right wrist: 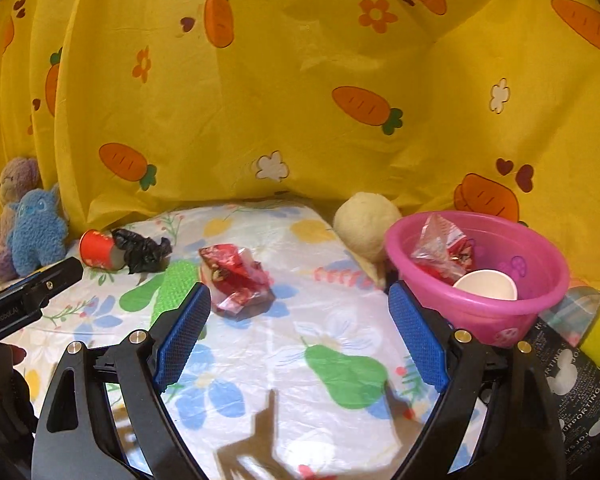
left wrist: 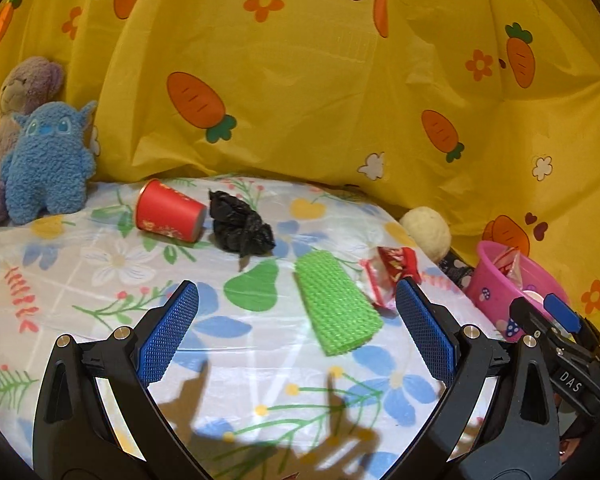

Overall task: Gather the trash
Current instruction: 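Move the left gripper to the green mesh sleeve while the right gripper approaches the red wrapper, then grasp the red plastic wrapper with the right gripper while the left gripper grasps the green mesh sleeve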

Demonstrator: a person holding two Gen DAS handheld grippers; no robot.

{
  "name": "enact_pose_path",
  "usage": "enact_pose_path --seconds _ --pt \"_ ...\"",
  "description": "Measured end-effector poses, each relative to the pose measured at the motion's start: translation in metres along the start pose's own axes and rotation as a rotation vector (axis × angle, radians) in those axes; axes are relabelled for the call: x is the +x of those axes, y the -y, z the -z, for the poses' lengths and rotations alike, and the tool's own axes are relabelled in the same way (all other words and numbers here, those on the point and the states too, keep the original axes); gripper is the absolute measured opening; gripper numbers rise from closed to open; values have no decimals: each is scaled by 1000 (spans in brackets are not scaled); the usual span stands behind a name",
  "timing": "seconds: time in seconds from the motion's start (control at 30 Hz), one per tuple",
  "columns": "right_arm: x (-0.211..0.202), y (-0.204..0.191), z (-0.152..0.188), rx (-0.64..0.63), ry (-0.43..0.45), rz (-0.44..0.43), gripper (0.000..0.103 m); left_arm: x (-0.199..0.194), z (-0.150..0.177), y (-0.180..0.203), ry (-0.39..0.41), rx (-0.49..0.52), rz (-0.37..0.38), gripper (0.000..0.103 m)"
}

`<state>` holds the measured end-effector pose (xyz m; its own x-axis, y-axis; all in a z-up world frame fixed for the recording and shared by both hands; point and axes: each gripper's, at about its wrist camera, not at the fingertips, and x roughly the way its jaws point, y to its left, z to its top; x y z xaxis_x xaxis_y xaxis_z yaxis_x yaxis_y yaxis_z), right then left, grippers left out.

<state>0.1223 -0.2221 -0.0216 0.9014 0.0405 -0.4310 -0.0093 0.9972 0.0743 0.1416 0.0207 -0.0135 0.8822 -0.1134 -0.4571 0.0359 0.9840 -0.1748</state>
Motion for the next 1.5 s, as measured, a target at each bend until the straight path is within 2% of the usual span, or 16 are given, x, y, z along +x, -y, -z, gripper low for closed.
enact_pose_path --seconds 0.2,0.4,0.67,0.8,0.93,1.0,1.07,1.17,1.23,1.5 --pt "31 -27 -1 -24 -44 -44 87 -1 -3 -27 4 -32 -61 97" --pt "66 -45 -12 -69 -55 -38 87 4 -8 -34 9 -39 -97 97" --pt "108 -45 -18 -62 -108 -25 87 18 -14 -39 11 -66 -117 97" --pt "120 -42 -19 -55 -132 -34 82 28 -12 -37 3 -63 -125 97" --pt "133 -41 -17 -53 -173 -44 69 35 -10 -35 -15 -57 -116 97" --pt "138 -40 -15 -53 -192 -49 59 37 -9 -31 -21 -46 -109 97" --pt "141 -40 -14 -50 -205 -54 40 39 -8 -25 -26 -34 -92 97" --pt "140 -40 -14 -49 -205 -62 27 43 -6 -13 -42 -6 -59 95" --pt "138 -37 -14 -38 -191 -60 23 46 -4 -2 -59 9 -26 92" --pt "100 -16 -19 -11 -86 -34 23 80 5 34 -172 51 45 81"
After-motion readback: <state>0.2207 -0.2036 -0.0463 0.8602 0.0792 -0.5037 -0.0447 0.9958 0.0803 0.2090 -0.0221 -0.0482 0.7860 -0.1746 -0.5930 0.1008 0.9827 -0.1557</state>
